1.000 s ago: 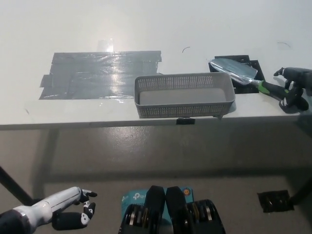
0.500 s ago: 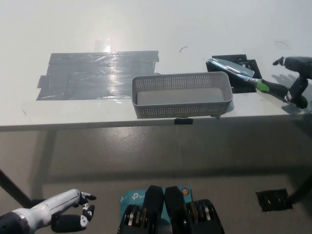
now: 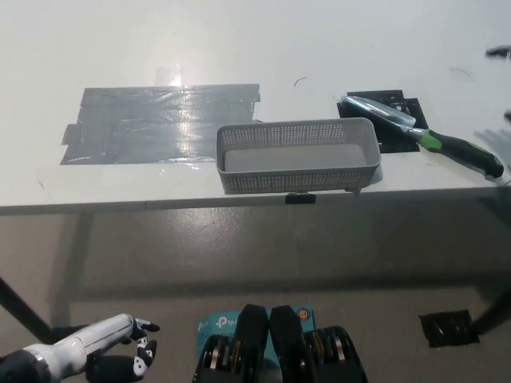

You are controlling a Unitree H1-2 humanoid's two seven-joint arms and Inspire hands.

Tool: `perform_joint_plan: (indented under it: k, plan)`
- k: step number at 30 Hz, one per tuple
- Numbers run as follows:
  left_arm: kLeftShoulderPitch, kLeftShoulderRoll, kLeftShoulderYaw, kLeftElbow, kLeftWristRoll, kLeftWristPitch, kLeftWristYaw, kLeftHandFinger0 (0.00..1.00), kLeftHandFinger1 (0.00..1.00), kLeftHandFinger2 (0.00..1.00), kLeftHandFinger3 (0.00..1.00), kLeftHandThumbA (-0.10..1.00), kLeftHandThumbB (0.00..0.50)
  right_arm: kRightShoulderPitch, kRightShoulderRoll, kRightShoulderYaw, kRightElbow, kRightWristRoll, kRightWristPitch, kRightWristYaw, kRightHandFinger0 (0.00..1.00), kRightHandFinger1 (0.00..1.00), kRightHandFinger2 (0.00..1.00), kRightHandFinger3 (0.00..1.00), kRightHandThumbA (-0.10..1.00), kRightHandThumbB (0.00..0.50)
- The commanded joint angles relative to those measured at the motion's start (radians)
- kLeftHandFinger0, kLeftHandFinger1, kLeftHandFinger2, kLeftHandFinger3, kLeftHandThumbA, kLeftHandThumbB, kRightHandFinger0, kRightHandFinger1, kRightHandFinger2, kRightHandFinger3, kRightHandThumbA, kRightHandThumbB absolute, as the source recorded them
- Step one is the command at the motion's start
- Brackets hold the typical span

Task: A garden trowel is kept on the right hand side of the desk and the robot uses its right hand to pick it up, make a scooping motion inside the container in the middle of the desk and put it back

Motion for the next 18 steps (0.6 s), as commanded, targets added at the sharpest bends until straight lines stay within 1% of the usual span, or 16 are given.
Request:
perform_joint_plan:
  k: [1,2,3,4,5,6,7,8,10,11,12,13,15,16,17,18]
  plan:
    - [-0.028,0.024,-0.015,-0.001,0.006,0.015,-0.073,1.00,0.97,1.00,1.00,1.00,0.000,0.236,0.121,-0.224,-0.192,0.195,-0.076,-0.197,1.00,1.00,1.00,1.00,0.40,0.247]
    - [-0.025,0.022,-0.011,-0.002,0.001,0.015,-0.074,1.00,0.99,1.00,1.00,1.00,0.002,0.298,0.177,-0.253,-0.208,0.211,-0.087,-0.226,1.00,1.00,1.00,1.00,0.35,0.207]
    - [-0.019,0.019,-0.006,-0.005,0.000,0.015,-0.076,1.00,1.00,1.00,1.00,1.00,0.004,0.358,0.226,-0.262,-0.219,0.215,-0.121,-0.256,1.00,1.00,1.00,1.00,0.33,0.184]
    - [-0.018,0.014,-0.004,-0.004,-0.002,0.015,-0.074,1.00,0.99,1.00,1.00,1.00,0.005,0.371,0.246,-0.270,-0.215,0.215,-0.142,-0.258,1.00,1.00,1.00,1.00,0.31,0.175]
    - [-0.017,0.012,-0.003,-0.005,-0.003,0.015,-0.072,1.00,1.00,1.00,1.00,1.00,0.016,0.403,0.278,-0.273,-0.204,0.218,-0.185,-0.275,1.00,1.00,1.00,1.00,0.27,0.170]
    - [-0.017,0.012,-0.006,-0.004,0.000,0.015,-0.069,1.00,1.00,1.00,1.00,1.00,0.014,0.420,0.294,-0.273,-0.192,0.215,-0.219,-0.284,1.00,1.00,1.00,1.00,0.26,0.166]
    - [-0.015,0.010,-0.003,-0.005,-0.001,0.015,-0.067,1.00,1.00,0.99,1.00,1.00,0.007,0.452,0.319,-0.261,-0.190,0.187,-0.246,-0.301,1.00,1.00,1.00,1.00,0.19,0.166]
    - [-0.015,0.011,-0.002,-0.008,-0.003,0.015,-0.070,1.00,1.00,1.00,1.00,1.00,0.007,0.496,0.357,-0.251,-0.174,0.169,-0.260,-0.326,1.00,1.00,1.00,1.00,0.17,0.156]
    - [-0.026,0.004,-0.019,0.001,0.000,0.015,-0.064,1.00,0.99,1.00,1.00,1.00,0.015,0.547,0.395,-0.257,-0.151,0.155,-0.274,-0.358,1.00,1.00,1.00,1.00,0.16,0.164]
    - [-0.028,-0.002,-0.014,0.004,0.000,0.015,-0.069,1.00,1.00,1.00,1.00,1.00,0.001,0.574,0.447,-0.267,-0.120,0.170,-0.258,-0.381,1.00,1.00,1.00,1.00,0.09,0.168]
    - [-0.028,-0.004,-0.012,0.004,0.004,0.015,-0.073,1.00,1.00,1.00,1.00,1.00,0.000,0.597,0.489,-0.268,-0.074,0.181,-0.270,-0.402,1.00,1.00,1.00,1.00,0.05,0.160]
    - [-0.034,-0.002,-0.008,0.007,0.003,0.015,-0.070,1.00,1.00,1.00,1.00,1.00,0.000,0.592,0.494,-0.257,-0.030,0.173,-0.306,-0.413,1.00,1.00,1.00,1.00,-0.02,0.159]
    - [-0.031,0.009,-0.012,0.007,-0.004,0.015,-0.064,1.00,0.99,1.00,1.00,1.00,0.010,0.589,0.496,-0.253,0.027,0.162,-0.341,-0.427,0.90,1.00,1.00,1.00,-0.05,0.170]
    - [-0.028,0.010,-0.013,0.006,-0.007,0.015,-0.062,1.00,0.99,1.00,1.00,1.00,0.009,0.587,0.497,-0.255,0.046,0.163,-0.345,-0.429,0.87,1.00,1.00,1.00,-0.06,0.171]
    - [-0.022,0.010,-0.010,0.006,-0.008,0.015,-0.058,1.00,0.99,1.00,1.00,1.00,0.012,0.583,0.487,-0.249,0.082,0.150,-0.359,-0.438,1.00,1.00,1.00,1.00,-0.06,0.167]
    - [-0.013,0.009,-0.007,0.001,-0.005,0.015,-0.052,1.00,0.98,0.99,1.00,1.00,0.014,0.574,0.475,-0.244,0.130,0.138,-0.375,-0.446,0.97,1.00,1.00,1.00,-0.05,0.167]
